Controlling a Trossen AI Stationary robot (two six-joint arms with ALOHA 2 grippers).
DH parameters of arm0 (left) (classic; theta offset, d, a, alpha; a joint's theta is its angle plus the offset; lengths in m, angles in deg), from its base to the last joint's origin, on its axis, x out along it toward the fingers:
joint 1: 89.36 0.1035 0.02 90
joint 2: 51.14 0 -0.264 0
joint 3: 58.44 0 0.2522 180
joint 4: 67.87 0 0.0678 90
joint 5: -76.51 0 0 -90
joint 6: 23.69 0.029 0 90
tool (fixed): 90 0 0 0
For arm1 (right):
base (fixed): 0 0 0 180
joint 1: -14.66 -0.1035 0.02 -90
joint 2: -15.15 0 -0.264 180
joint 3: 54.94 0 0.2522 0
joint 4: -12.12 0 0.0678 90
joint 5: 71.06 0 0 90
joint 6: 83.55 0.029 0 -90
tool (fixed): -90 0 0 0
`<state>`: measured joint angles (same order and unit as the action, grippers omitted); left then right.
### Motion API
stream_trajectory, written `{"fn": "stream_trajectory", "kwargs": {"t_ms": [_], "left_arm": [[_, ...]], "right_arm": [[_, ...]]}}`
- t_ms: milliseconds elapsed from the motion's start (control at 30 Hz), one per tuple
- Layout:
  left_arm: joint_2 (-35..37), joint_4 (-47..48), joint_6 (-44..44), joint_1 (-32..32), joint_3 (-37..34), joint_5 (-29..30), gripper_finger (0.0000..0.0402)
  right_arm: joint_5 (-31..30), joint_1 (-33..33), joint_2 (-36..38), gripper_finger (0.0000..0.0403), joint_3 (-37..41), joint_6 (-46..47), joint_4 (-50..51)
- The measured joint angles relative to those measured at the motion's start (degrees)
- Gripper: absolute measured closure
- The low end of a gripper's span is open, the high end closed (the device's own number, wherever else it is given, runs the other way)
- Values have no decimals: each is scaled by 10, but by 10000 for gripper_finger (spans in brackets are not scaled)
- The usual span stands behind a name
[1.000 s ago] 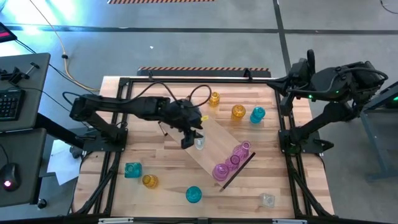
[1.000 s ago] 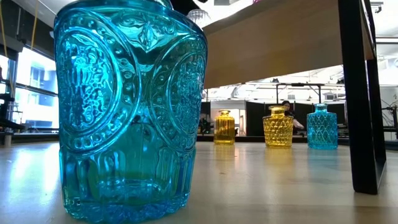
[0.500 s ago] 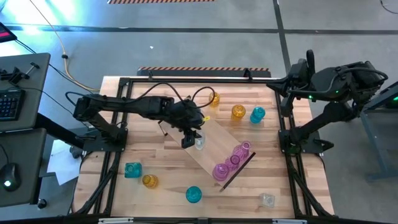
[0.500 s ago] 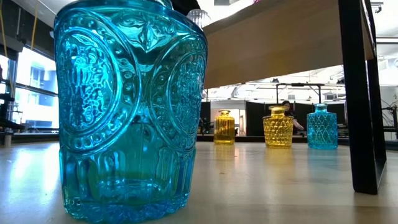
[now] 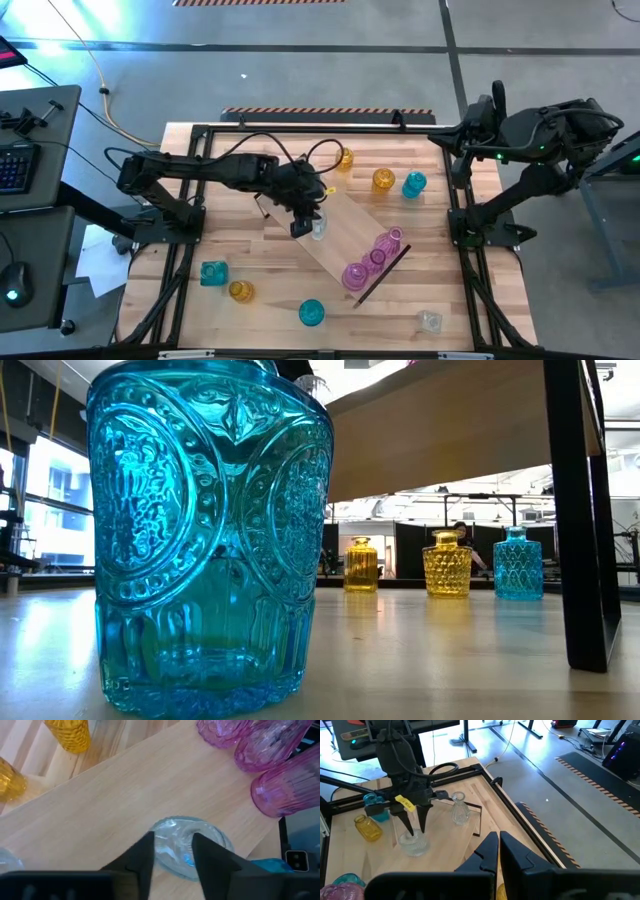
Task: Sort vases onto shelf
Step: Put the top transparent flower vase on the shelf aligned with the other transparent flower vase
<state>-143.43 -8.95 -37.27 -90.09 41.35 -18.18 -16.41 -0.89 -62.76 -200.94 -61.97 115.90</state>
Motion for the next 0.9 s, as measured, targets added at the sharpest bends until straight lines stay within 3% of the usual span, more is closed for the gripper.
{"fn": "stream_trajectory", "kwargs": {"t_ms": [267, 567, 900], "left_arm": [[0, 9, -44, 0, 0, -5, 387], [14, 37, -116, -3, -1, 14, 376], [38, 88, -197, -16, -2, 93, 381]], "right_arm": [[0, 0, 0, 403, 0, 0, 0], [0, 0, 0, 403, 0, -2, 0], [10, 0, 0, 403, 0, -6, 0]]}}
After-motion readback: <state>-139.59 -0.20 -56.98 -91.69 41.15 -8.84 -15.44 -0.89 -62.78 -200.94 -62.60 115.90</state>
